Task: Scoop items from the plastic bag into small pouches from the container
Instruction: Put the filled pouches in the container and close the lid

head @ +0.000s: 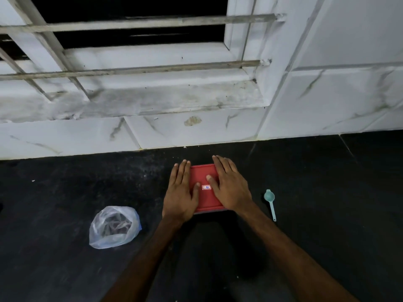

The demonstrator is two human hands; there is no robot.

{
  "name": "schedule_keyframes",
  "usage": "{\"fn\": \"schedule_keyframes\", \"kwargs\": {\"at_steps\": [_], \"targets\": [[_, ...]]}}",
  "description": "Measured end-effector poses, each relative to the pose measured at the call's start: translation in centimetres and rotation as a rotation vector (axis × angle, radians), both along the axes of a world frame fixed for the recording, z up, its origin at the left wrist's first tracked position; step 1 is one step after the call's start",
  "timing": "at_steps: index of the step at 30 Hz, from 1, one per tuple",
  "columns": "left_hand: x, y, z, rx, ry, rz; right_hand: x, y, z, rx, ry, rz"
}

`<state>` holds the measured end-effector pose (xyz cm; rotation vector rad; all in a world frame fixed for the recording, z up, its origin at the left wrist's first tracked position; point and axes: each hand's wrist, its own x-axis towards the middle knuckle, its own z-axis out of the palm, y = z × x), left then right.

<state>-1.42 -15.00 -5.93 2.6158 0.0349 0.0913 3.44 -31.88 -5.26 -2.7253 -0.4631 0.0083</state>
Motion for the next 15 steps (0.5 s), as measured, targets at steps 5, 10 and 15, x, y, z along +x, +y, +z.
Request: {"fn": "schedule_keyframes", "kwargs": {"at_steps": [5, 10, 15], "targets": [[0.4, -0.3, 0.7, 0.140, 0.007, 0.025, 0.6, 0.0, 1.0, 0.070, 0.009, 0.029], [0.3, -0.5, 0.7, 0.248, 0.038, 0.015, -1.1, -2.8, 0.0, 0.541, -0.039, -0.338], [0.2, -0.5, 1.0, 0.264, 0.067, 0.008, -4.7, -11.4, -2.9, 0.054, 0.109, -0.807]]}}
